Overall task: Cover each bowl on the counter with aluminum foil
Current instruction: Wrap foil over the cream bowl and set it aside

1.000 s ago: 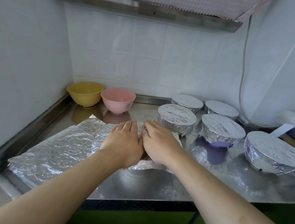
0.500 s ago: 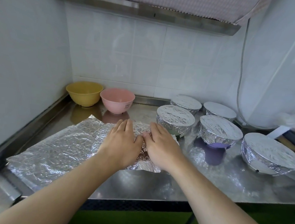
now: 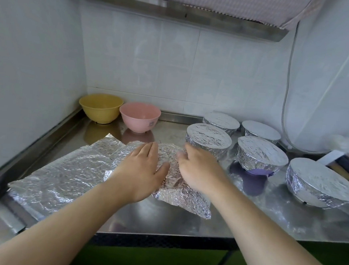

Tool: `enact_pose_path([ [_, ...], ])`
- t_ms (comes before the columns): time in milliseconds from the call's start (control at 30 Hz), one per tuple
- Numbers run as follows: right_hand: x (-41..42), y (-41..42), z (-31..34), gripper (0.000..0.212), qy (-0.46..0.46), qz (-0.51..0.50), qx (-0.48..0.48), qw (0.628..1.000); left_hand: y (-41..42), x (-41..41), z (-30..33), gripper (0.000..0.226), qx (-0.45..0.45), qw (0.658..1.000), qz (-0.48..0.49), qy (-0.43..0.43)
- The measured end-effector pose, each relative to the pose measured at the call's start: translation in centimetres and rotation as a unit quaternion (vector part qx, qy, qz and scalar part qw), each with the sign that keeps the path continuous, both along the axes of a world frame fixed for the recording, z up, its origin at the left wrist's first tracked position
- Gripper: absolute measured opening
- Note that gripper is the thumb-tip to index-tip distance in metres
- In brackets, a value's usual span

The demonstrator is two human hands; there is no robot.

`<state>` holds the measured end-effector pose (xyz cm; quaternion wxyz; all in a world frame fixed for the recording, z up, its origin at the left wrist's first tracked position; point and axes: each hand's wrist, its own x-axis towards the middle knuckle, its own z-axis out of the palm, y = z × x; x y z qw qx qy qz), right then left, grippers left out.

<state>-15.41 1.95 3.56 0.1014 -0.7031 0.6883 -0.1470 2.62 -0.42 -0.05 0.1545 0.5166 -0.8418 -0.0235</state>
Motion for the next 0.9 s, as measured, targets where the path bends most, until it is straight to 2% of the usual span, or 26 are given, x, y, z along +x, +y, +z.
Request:
enact_pose_path([
  [133, 0.1, -1.5, 0.3, 0.058, 0.015, 0.081, -0.002, 0.997, -0.2, 0.7, 0.6, 0.107, 0.044, 0.999, -0.016, 0.012],
  [233, 0.3, -2.4, -1.3, 0.064, 0.008, 0.107, 0.001, 0.994, 0.2, 0.6, 0.6, 0.08, 0.024, 0.999, -0.008, 0.029],
  [300, 0.4, -2.5, -1.7, 0.059, 0.004, 0.097, -0.009, 0.995, 0.8, 0.0, 0.2, 0.068, 0.015, 0.998, 0.027, 0.054],
  [400, 0.9, -2.1, -1.2, 0.048, 0.006, 0.072, -0.01, 0.997, 1.7, -1.4, 0.1, 0.07, 0.053, 0.99, 0.086, 0.095],
  [500, 1.4, -2.2, -1.0, 0.037, 0.024, 0.022, -0.041, 0.999, 2.0, -2.1, 0.2, 0.062, 0.045, 0.987, 0.116, 0.101],
  [600, 1.5, -2.8, -0.3, 0.038, 0.029, -0.013, -0.079, 0.996, 1.8, -2.0, 0.2, 0.065, 0.027, 0.991, 0.11, 0.075],
  [667, 1.5, -3.2, 0.0, 0.041, 0.0, 0.018, -0.08, 0.997, 1.7, -1.7, 0.0, 0.072, 0.024, 0.993, 0.102, 0.055],
  [733, 1.6, -3.4, 0.1, 0.046, -0.047, 0.057, -0.043, 0.996, 1.6, -1.5, -0.2, 0.082, 0.013, 0.994, 0.094, 0.053],
  [800, 1.7, -3.5, -0.2, 0.048, -0.079, 0.069, -0.007, 0.994, 1.7, -1.4, -0.5, 0.082, -0.001, 0.991, 0.086, 0.099],
  [900, 1.6, -3.7, -0.6, 0.052, -0.077, 0.062, -0.013, 0.995, 2.2, -1.2, -0.8, 0.088, -0.011, 0.986, 0.082, 0.144],
])
